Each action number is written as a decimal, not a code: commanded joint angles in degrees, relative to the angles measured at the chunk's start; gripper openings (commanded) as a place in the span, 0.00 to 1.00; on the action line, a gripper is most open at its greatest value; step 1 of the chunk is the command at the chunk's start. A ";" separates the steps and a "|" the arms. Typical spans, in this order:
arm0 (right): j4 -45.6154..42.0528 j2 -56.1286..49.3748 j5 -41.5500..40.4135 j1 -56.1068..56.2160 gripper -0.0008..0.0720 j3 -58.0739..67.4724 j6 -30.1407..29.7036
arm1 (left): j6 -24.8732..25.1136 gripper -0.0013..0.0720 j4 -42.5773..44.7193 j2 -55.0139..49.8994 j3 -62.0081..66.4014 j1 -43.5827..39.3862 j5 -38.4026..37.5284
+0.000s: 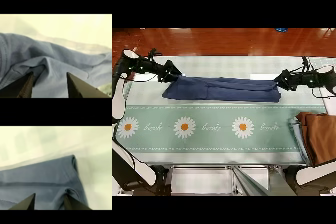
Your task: Fold the shirts.
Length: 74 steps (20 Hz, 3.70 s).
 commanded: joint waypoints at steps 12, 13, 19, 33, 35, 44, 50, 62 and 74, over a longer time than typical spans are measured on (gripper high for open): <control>-7.43 10.34 -0.39 -8.87 0.58 -8.24 5.77 | 1.33 0.71 20.04 45.77 -39.34 2.10 17.05; -6.45 9.55 -0.39 -7.67 0.58 -9.44 4.63 | 1.01 0.71 18.99 51.36 -47.10 -0.11 22.36; 0.11 0.76 1.38 -2.99 0.58 -8.52 4.46 | 0.98 0.71 17.31 61.11 -60.96 -9.60 25.68; -16.33 13.40 8.92 5.73 0.05 3.39 7.56 | 6.80 0.05 6.51 59.67 -60.65 -15.82 32.79; -20.06 22.60 9.90 5.73 0.05 -0.87 7.69 | 6.82 0.05 2.58 58.05 -60.46 -20.35 38.62; -19.37 59.69 13.84 5.73 0.05 -23.19 12.09 | 4.07 0.05 0.79 23.37 -29.44 -44.94 30.14; -14.51 64.74 15.58 5.75 0.05 -23.43 12.63 | -2.40 0.05 0.59 3.61 -8.76 -56.08 17.53; -9.84 58.47 7.65 16.74 0.06 -23.30 12.26 | -1.81 0.05 12.90 15.58 -7.58 -39.21 3.67; 0.90 0.98 -5.75 43.41 0.06 17.59 12.22 | -3.67 0.05 20.02 79.30 -65.75 -14.14 15.39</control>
